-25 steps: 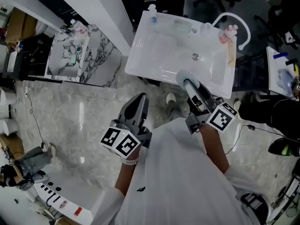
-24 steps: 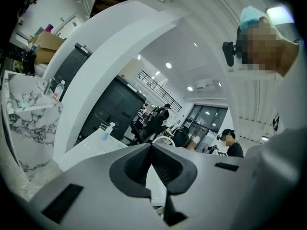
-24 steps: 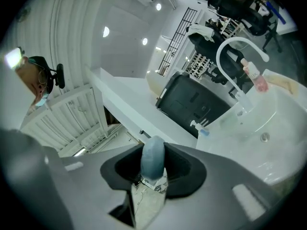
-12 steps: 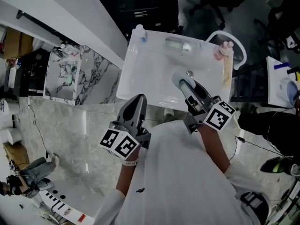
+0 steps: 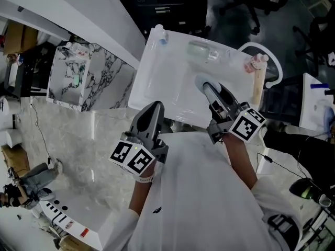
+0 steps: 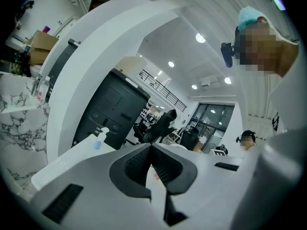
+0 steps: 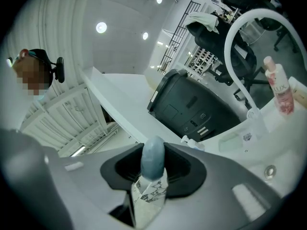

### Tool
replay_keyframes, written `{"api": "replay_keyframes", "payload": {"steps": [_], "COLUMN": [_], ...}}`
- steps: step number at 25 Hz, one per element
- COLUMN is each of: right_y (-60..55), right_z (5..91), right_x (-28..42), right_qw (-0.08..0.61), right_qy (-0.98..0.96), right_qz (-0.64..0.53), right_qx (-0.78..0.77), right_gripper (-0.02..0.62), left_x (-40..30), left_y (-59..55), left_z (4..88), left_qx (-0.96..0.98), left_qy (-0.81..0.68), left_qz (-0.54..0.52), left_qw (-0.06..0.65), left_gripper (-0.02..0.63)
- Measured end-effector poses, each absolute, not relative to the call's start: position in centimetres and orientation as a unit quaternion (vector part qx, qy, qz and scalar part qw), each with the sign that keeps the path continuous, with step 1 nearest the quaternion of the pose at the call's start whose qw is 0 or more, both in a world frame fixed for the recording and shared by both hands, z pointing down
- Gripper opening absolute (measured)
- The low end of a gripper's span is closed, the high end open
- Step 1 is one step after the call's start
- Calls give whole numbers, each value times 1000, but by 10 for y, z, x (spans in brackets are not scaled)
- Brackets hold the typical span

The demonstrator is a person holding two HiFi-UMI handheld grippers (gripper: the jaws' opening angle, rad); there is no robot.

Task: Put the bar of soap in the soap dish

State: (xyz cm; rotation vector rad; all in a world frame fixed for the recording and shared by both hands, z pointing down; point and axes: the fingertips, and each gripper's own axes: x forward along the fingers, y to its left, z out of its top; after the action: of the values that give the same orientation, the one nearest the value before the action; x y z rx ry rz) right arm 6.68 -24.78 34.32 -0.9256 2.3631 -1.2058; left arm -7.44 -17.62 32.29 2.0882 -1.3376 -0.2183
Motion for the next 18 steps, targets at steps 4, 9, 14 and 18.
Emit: {"api": "replay_keyframes", "payload": {"steps": [4,9,14,18], "right_y": [-263,-277,-297,-312], "right_z": [347,349,359,368], "right_x": [66,71,72,71], "right_qw": [168,177,168,156], "right_qy": [826,814,812,811], "right_qz": [-422,-426,-422,-424], "right_qx": [-334,-352,-365,-372], "right_gripper": [137,137,137,137], "left_x": [-73,-63,-56,-53], "left_y": [-193,-212,-230,-238], "left_z": [329,333,343,351], "left_qx": [799,809,810,810], "left_qy": [-498,-478,-467,-460], "left_qz": [-76,-63,-61,-54], "left_qw": [328,338,350,361], "left_gripper": [9,9,9,9]}}
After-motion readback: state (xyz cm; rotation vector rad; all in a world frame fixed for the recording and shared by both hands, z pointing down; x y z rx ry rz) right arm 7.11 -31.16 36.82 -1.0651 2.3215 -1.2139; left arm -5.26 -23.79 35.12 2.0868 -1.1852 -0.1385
